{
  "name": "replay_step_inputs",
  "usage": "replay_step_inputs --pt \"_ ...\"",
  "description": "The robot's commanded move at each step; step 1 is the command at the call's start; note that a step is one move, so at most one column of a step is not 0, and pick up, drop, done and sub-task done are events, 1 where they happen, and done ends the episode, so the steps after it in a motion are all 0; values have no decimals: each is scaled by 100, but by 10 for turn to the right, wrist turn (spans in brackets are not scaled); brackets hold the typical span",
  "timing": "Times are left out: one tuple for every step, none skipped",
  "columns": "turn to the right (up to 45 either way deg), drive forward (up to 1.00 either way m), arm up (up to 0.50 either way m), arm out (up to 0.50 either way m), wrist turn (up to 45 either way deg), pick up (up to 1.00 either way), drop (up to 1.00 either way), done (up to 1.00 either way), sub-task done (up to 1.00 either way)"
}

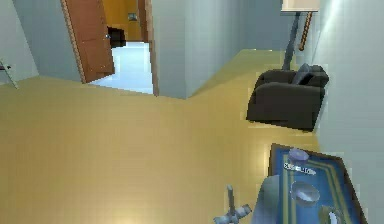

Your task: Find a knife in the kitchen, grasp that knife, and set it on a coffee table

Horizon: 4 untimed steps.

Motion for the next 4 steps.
replay_step_inputs --pt "0 25 0 0 0 0 0 0 0" --pt "450 0 0 0 0 0 0 0 0" --pt "300 0 0 0 0 0 0 0 0" --pt "-450 0 0 0 0 0 0 0 0"
